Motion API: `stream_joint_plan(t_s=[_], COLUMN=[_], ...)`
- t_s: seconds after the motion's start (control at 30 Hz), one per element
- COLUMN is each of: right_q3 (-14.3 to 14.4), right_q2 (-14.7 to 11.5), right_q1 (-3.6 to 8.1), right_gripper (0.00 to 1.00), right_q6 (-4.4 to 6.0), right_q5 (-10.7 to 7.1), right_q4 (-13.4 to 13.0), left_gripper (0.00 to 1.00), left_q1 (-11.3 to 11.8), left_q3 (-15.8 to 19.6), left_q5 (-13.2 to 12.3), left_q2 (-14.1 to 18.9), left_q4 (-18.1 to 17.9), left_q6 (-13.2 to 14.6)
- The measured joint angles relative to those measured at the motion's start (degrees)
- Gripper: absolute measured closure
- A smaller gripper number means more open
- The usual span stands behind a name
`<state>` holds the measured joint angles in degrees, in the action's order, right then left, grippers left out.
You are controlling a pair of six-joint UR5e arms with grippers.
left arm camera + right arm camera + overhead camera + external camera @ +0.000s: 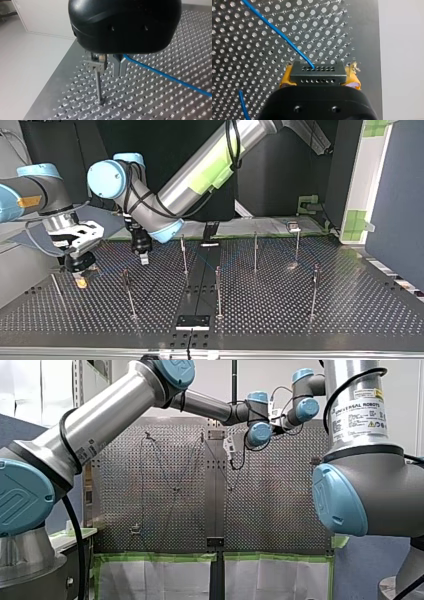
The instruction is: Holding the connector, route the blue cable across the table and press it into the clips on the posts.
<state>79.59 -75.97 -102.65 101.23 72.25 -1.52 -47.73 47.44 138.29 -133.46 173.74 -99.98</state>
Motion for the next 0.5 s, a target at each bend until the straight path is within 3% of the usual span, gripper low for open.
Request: stream_joint_plan(t_s=[0.2, 0.5], right_q3=[0.0, 0.0], right_q2=[0.3, 1.6], right_q1=[0.0, 0.42], right_gripper=[1.0, 1.0], right_q6=[0.01, 0.18], right_q5=[-0.25, -2.16], right_q4=[-0.9, -2.6], left_gripper=[1.0, 1.0], left_q1=[1.6, 3.8], left_q3=[0.0, 0.2], left_q5=[-2.3, -6.5], left_q2=[-0.1, -0.2], left_q4=[-2.7, -6.6], left_q6=[1.0, 1.5])
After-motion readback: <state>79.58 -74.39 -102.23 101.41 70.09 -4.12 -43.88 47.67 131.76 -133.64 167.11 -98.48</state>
